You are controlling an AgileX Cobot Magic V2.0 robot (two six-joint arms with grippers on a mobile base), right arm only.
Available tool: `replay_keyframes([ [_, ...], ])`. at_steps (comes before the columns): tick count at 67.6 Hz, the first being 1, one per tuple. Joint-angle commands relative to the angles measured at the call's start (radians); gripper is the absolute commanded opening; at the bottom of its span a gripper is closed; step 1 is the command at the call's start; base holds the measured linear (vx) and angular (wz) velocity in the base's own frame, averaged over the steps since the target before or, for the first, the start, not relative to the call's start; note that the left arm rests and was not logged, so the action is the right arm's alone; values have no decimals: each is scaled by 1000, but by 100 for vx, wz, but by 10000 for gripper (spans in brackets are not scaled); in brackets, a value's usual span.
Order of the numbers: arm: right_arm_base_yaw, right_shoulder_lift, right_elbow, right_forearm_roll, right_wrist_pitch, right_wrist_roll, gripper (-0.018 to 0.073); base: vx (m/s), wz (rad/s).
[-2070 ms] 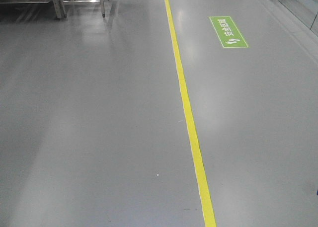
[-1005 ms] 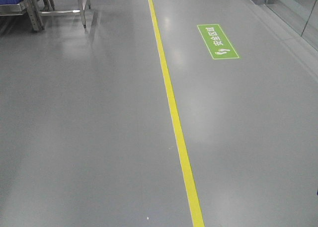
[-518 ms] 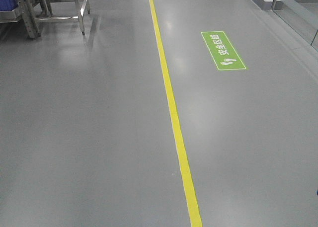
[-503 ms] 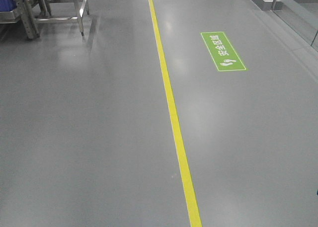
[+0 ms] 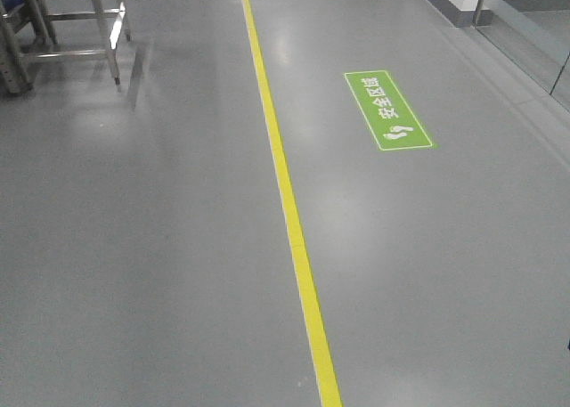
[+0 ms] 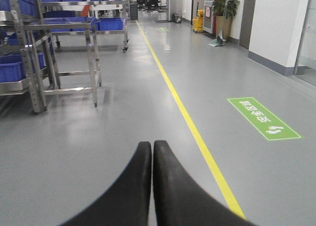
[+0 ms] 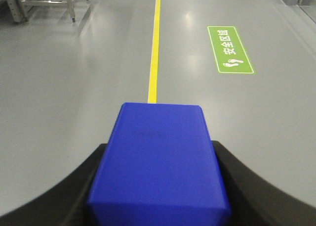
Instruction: Pour parts from conveyor to right shelf
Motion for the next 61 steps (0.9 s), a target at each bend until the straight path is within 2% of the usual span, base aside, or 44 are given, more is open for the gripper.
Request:
replay_keyframes([
  [1, -6, 15, -26, 2, -76, -10, -6, 52, -13],
  [28, -6, 15, -26, 2, -74, -10, -6, 56, -9],
  [61, -6, 15, -26, 2, -75, -10, -6, 63, 10],
])
